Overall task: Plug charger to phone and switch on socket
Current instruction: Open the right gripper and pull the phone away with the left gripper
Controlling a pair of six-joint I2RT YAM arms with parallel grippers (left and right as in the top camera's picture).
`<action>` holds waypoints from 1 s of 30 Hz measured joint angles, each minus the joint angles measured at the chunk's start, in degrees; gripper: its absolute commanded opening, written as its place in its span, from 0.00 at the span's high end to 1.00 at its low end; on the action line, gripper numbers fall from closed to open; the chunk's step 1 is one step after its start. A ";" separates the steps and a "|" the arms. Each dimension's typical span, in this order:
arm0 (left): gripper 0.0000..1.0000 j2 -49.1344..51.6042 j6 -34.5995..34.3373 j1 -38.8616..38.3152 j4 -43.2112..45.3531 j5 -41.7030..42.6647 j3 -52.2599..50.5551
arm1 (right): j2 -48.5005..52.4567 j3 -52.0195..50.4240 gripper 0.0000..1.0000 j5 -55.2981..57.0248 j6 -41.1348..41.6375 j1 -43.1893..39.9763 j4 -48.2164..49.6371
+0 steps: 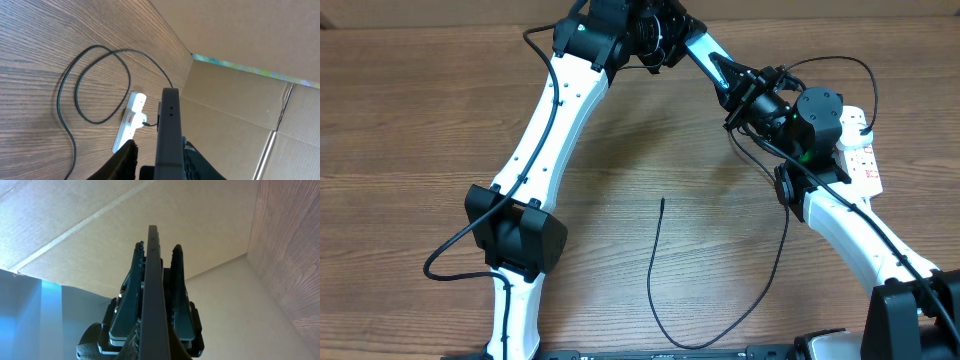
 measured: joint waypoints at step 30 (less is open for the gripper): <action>0.95 0.00 0.35 0.00 0.42 0.42 0.00 | 0.00 0.00 0.90 -1.09 0.04 0.00 0.11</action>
